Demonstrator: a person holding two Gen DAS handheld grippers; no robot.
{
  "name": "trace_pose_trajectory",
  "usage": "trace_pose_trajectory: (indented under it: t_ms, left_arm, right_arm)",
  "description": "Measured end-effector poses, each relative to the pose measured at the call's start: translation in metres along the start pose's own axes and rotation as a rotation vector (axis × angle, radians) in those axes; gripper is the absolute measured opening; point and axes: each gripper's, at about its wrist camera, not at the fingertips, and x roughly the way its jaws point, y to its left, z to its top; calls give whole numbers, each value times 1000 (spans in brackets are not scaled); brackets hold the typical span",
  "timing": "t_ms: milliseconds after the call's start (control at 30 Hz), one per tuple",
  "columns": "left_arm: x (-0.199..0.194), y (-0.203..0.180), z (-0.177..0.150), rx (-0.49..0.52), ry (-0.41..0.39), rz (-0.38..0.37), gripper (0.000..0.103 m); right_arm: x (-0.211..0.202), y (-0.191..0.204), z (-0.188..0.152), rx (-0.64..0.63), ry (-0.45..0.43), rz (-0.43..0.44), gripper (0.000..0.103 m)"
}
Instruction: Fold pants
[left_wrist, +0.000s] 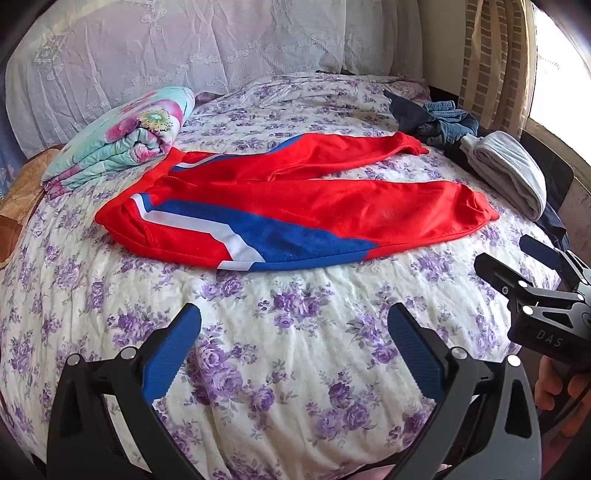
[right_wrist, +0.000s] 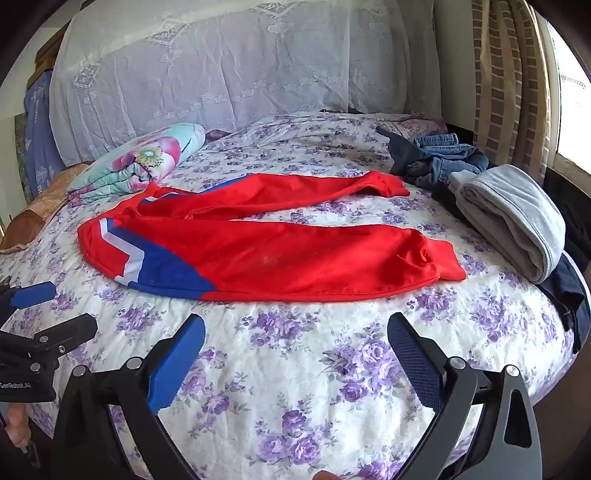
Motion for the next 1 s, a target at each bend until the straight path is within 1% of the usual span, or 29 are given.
trace_pose_trajectory:
  t_ms: [600, 1000]
  left_arm:
    - [1, 2, 0, 4, 9, -5, 99]
    - [-3, 3, 2, -5, -9, -8, 99]
  right_arm:
    - [2, -4, -2, 1, 6, 4, 100]
    - [-2, -5, 0, 4, -6, 8, 100]
